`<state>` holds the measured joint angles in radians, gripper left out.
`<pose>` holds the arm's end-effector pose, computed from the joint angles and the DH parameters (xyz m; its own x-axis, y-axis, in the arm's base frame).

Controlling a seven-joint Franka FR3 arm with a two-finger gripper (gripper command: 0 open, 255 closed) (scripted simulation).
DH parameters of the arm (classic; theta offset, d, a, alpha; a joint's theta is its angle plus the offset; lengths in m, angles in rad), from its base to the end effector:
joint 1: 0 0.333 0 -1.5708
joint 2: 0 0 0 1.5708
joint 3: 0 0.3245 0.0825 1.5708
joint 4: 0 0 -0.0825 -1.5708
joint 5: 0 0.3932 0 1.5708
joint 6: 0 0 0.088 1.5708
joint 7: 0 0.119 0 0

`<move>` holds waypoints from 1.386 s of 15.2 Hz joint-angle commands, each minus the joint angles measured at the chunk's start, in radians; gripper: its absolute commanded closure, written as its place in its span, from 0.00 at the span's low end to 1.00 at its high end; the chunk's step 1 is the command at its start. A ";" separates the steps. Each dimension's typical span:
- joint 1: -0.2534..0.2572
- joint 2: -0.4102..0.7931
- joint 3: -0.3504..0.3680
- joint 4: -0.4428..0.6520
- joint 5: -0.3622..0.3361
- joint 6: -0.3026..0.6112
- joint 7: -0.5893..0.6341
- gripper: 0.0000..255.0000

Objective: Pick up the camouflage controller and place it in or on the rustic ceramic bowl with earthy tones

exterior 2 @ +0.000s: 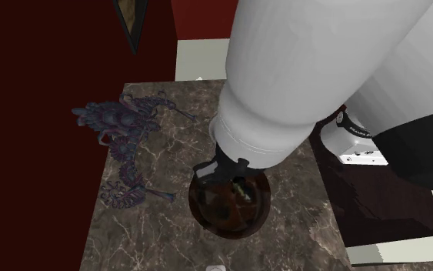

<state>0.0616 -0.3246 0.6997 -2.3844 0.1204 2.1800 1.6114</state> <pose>0.3334 0.3313 0.4110 0.5860 -0.8039 0.1020 -0.8028 -0.5930 -0.0614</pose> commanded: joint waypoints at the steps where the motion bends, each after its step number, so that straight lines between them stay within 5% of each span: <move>1: -0.004 0.014 0.008 -0.017 -0.007 0.030 0.007 1.00; 9: -0.024 0.083 0.045 -0.071 -0.048 0.143 0.049 1.00; 16: -0.024 0.083 0.045 -0.071 -0.048 0.143 0.049 1.00; 17: -0.024 0.083 0.045 -0.071 -0.048 0.143 0.049 0.00; 21: -0.024 0.083 0.045 -0.071 -0.048 0.143 0.049 0.00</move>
<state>0.0379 -0.2417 0.7443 -2.4556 0.0726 2.3227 1.6608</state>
